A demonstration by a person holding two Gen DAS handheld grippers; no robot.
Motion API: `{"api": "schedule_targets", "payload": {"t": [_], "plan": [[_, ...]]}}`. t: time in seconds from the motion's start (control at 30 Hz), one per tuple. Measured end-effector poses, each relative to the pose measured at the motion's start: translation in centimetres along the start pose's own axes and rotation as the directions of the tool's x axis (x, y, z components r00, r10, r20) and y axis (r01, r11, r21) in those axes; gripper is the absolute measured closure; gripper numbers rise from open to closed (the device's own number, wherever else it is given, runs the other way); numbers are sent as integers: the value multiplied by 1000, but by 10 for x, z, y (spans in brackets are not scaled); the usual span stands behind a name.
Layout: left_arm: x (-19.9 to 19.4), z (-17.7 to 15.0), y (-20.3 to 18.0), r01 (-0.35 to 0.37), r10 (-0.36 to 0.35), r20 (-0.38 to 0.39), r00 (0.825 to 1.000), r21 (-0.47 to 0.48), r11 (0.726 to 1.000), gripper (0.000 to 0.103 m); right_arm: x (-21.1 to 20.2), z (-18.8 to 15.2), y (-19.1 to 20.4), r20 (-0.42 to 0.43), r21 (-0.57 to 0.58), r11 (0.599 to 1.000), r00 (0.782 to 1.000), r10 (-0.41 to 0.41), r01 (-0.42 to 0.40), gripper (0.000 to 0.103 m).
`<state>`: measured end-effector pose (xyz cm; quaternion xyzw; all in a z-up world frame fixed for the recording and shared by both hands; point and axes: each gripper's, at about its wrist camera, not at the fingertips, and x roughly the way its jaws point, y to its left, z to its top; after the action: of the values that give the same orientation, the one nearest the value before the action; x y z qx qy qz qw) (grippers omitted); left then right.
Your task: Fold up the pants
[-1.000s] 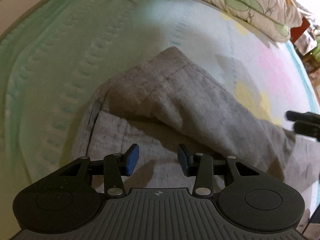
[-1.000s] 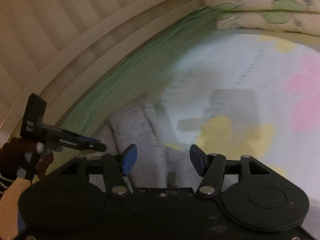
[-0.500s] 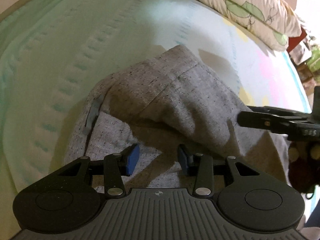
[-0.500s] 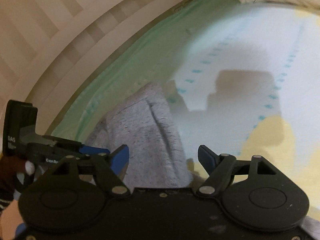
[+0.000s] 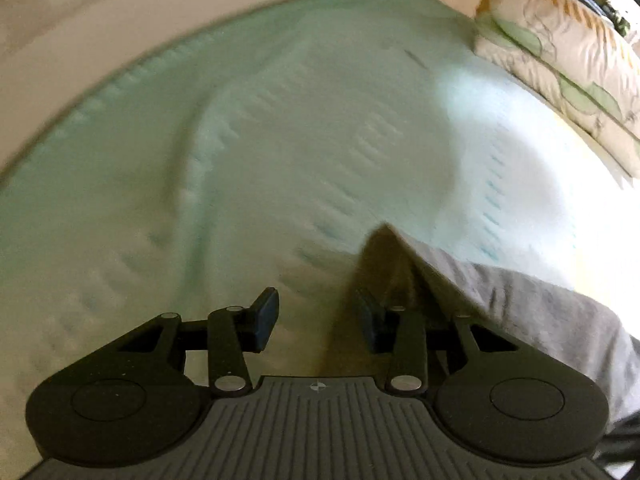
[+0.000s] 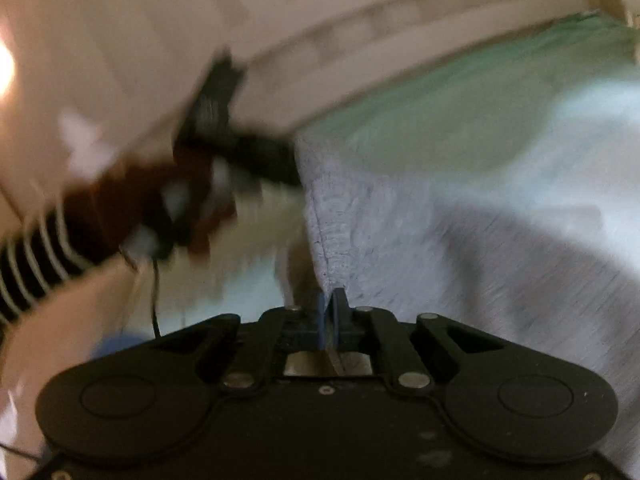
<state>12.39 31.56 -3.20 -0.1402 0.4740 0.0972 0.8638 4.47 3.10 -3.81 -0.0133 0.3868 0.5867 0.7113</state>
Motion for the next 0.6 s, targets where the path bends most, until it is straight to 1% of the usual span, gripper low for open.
{"api": "schedule_targets", "payload": {"t": [0.07, 0.13, 0.2, 0.27, 0.33, 0.37, 0.43, 0.47, 0.53, 0.6], "plan": [[-16, 1, 0, -24, 23, 39, 999, 20, 1000, 62, 11, -6, 0, -23, 14, 1000, 1000, 5, -5, 97], [-30, 3, -8, -35, 31, 78, 996, 51, 998, 62, 17, -6, -2, -39, 30, 1000, 999, 6, -5, 96], [-40, 2, -20, -33, 23, 117, 993, 88, 996, 62, 21, 0, -4, -48, 41, 999, 999, 11, -9, 95], [-44, 4, -34, -3, -13, 131, 991, 128, 992, 62, 21, 2, -5, -49, 38, 999, 999, 11, -9, 95], [-36, 2, -47, 50, -66, 94, 993, 158, 986, 62, 20, 2, -5, -44, 37, 999, 999, 5, -4, 95], [-31, 0, -53, 64, -77, 76, 994, 166, 984, 62, 20, 3, -6, -40, 37, 999, 999, 0, 1, 96], [-19, -6, -63, 61, -71, 49, 996, 179, 982, 62, 17, -3, -6, -37, 36, 999, 999, -1, 3, 98], [-12, -9, -66, 68, -74, 24, 997, 181, 981, 62, 23, -3, -6, -36, 38, 999, 999, 1, 0, 101], [4, -17, -70, 103, -91, -69, 993, 187, 977, 62, 26, -6, -2, -48, 40, 999, 999, 2, 0, 101], [21, -31, -69, 78, -46, -160, 986, 202, 976, 62, 28, -10, 1, -69, 30, 999, 998, -10, 12, 101]]}}
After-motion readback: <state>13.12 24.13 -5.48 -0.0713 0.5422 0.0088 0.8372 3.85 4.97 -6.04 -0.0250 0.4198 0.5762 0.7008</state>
